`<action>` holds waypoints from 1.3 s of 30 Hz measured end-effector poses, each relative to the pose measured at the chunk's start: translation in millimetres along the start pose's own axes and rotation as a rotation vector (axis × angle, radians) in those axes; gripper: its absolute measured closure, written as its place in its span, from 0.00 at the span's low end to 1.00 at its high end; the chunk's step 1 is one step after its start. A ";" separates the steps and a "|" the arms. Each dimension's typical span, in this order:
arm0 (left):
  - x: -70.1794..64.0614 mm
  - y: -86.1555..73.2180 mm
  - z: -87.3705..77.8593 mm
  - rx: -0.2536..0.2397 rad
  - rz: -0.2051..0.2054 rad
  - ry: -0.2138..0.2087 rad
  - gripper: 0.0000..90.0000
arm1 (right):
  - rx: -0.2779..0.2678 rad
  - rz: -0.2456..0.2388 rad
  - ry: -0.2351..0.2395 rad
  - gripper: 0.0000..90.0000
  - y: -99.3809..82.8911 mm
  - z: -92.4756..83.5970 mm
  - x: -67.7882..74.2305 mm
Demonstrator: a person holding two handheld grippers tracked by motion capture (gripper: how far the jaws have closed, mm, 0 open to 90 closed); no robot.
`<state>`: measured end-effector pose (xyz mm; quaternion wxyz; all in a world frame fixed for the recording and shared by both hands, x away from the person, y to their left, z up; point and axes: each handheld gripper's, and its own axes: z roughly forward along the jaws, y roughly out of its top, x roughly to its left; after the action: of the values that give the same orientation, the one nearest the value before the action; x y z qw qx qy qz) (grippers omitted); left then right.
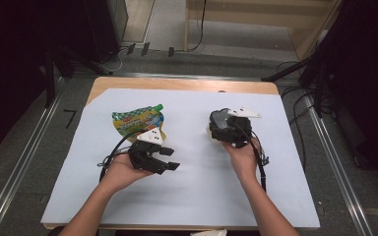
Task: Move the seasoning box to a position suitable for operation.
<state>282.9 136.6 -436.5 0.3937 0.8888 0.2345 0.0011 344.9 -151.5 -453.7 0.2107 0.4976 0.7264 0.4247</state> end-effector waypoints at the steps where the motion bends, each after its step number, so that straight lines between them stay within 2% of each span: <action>1: 0.0 -0.1 0.3 0.003 -0.001 0.000 0.48 | 0.006 -0.024 0.061 0.19 -2.0 -11.5 2.7; 2: -0.1 0.0 0.4 0.005 -0.001 0.000 0.48 | 0.006 -0.024 0.061 0.19 -2.0 -11.5 2.7; 3: -0.6 0.0 1.1 0.008 0.000 -0.001 0.48 | 0.006 -0.060 0.095 0.19 -4.8 -21.9 6.0; 4: -0.6 0.0 1.1 0.008 0.000 -0.001 0.49 | 0.006 -0.060 0.095 0.19 -4.8 -21.9 6.0; 5: -1.1 -0.3 2.4 0.006 0.002 -0.009 0.50 | 0.007 -0.080 0.126 0.19 -7.6 -30.3 8.3; 9: -1.5 -0.7 4.2 0.019 0.006 -0.008 0.50 | 0.006 -0.111 0.214 0.19 -15.9 -44.0 12.1; 10: -1.4 -0.7 4.7 0.022 0.007 -0.007 0.50 | 0.006 -0.111 0.214 0.19 -15.9 -44.0 12.1; 11: -1.4 -0.8 5.0 0.025 0.005 -0.007 0.50 | 0.010 -0.126 0.234 0.19 -21.4 -47.0 14.9; 17: -1.3 -1.4 6.3 0.013 -0.014 -0.016 0.49 | 0.036 -0.139 0.276 0.19 -39.3 -41.1 22.4; 20: -1.2 -1.0 7.3 0.013 -0.013 -0.016 0.49 | 0.052 -0.149 0.291 0.19 -42.1 -38.5 27.5; 22: -1.4 -1.4 8.1 0.023 -0.007 -0.017 0.49 | 0.055 -0.172 0.318 0.19 -44.8 -34.4 36.2; 27: -0.1 -2.3 5.9 0.017 -0.010 -0.014 0.49 | 0.058 -0.190 0.344 0.19 -47.8 -28.1 49.9; 33: 1.2 -2.5 6.4 0.014 -0.012 -0.018 0.49 | 0.083 -0.239 0.337 0.19 -57.5 -19.4 56.3; 39: 2.1 -2.6 8.0 0.019 -0.009 -0.021 0.49 | 0.066 -0.268 0.332 0.19 -61.9 -21.5 57.8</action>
<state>285.2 133.4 -444.3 0.3878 0.8914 0.2344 -0.0123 271.5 -117.1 -486.4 0.1263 0.3264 0.8242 0.4453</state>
